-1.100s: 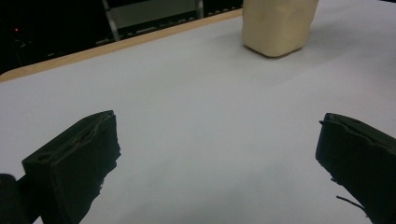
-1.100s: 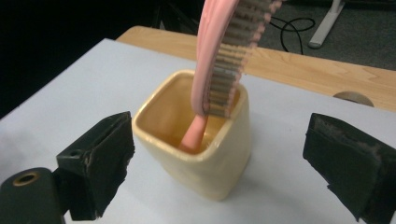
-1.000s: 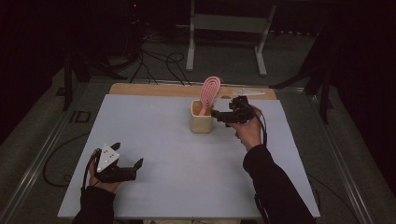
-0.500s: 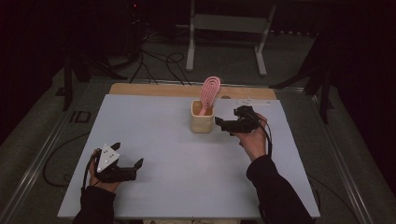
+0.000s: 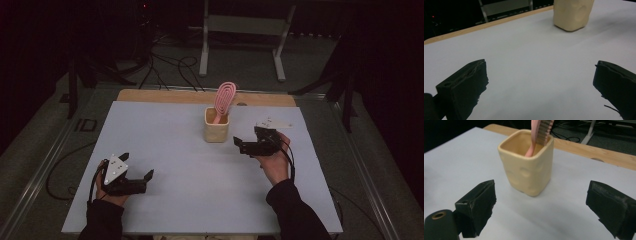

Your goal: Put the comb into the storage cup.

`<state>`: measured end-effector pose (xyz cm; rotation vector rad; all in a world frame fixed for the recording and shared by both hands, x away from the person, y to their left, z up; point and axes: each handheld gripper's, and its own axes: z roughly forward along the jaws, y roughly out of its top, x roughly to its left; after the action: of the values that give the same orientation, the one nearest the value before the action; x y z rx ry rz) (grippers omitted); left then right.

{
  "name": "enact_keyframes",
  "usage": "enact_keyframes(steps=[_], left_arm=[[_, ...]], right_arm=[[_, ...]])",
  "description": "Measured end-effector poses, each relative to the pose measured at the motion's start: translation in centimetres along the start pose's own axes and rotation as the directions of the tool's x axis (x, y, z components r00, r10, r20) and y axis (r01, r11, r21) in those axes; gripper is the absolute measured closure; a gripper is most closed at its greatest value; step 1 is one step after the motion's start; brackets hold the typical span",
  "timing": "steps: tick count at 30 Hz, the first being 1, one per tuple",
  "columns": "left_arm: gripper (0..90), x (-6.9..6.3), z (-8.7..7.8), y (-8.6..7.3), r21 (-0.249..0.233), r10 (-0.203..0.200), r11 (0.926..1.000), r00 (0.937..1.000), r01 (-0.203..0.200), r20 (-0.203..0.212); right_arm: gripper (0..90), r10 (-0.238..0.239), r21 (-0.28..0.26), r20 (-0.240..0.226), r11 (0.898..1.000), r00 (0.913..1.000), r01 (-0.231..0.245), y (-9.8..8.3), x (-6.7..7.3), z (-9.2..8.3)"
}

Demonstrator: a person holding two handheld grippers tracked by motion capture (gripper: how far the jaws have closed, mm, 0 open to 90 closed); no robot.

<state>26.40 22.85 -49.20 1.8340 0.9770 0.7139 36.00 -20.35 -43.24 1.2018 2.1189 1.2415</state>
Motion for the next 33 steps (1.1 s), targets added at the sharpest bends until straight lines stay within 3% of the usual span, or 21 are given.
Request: enact_keyframes(steps=[10,18,24,33], left_arm=[[0.1,0.0,-0.1,0.1,-0.007,0.0,1.0,1.0,0.0,-0.001],[0.2,0.0,-0.1,0.1,-0.01,-0.002,0.9999,1.0,0.002,-0.002],[0.1,0.0,-0.2,0.1,-0.011,0.001,0.9999,1.0,-0.001,-0.004],[0.2,0.2,-0.3,0.3,-0.023,-0.008,0.9997,0.9999,0.007,-0.013]], right_arm=[[9.0,-0.074,-0.027,0.039,0.997,0.9965,0.075,-1.3,1.0,-1.9],[9.0,-0.042,-0.025,0.037,0.999,0.9984,0.043,-3.2,0.6,-2.7],[8.9,-0.06,-0.028,0.058,0.998,0.9965,0.062,-4.7,0.4,-3.6],[8.9,-0.028,-0.066,0.058,0.997,0.9979,0.032,-6.8,0.0,-4.6]])
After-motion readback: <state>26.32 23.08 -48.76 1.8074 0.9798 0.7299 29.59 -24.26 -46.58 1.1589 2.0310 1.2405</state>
